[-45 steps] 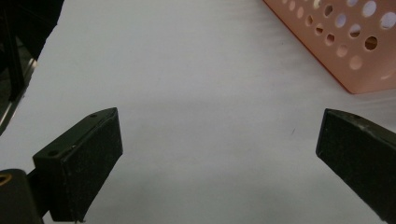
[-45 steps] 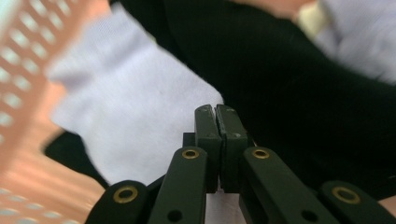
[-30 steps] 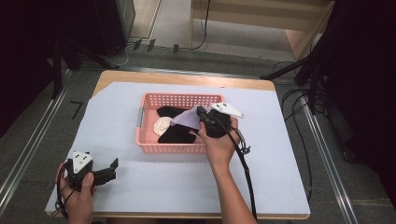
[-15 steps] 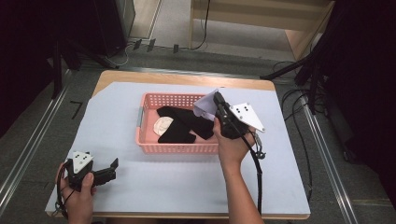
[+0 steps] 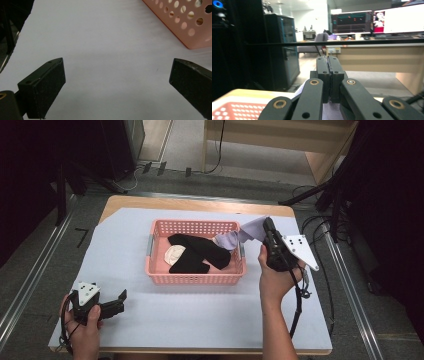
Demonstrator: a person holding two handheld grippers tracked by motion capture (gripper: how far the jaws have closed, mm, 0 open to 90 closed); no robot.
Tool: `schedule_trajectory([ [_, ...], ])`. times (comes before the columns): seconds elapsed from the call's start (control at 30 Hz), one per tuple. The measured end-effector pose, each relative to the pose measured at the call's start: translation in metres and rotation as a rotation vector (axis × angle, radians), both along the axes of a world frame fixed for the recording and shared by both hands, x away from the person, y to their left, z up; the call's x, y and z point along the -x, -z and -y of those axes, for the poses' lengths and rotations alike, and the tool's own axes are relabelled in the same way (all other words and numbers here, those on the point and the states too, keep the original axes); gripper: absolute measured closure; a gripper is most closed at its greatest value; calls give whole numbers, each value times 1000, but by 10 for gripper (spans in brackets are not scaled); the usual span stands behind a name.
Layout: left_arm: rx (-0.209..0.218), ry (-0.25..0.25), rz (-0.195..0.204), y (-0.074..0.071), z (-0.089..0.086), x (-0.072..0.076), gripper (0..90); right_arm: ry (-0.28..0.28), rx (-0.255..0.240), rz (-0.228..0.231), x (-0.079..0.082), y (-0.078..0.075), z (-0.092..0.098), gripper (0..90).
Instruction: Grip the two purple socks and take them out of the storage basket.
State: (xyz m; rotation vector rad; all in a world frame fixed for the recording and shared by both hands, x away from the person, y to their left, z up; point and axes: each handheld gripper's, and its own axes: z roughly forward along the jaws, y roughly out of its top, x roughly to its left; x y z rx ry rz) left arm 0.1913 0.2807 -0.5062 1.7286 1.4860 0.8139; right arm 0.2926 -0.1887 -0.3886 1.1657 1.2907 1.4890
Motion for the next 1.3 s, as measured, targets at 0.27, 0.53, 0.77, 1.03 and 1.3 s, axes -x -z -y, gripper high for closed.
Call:
schedule_trajectory([
  [0.27,-3,-1,-2,0,0,0,13,69,1,-69,0,26,26,896],
  [0.53,-2,1,-7,0,0,0,13,144,-7,-159,-4,58,47,896],
  [0.77,-1,-3,-9,0,0,0,13,206,43,-217,-9,75,56,876],
  [1.03,-2,-6,-14,0,0,0,13,148,19,-222,-15,78,38,665],
  [1.3,6,-7,-7,0,-1,-1,13,-9,21,-280,-36,73,-4,684],
])
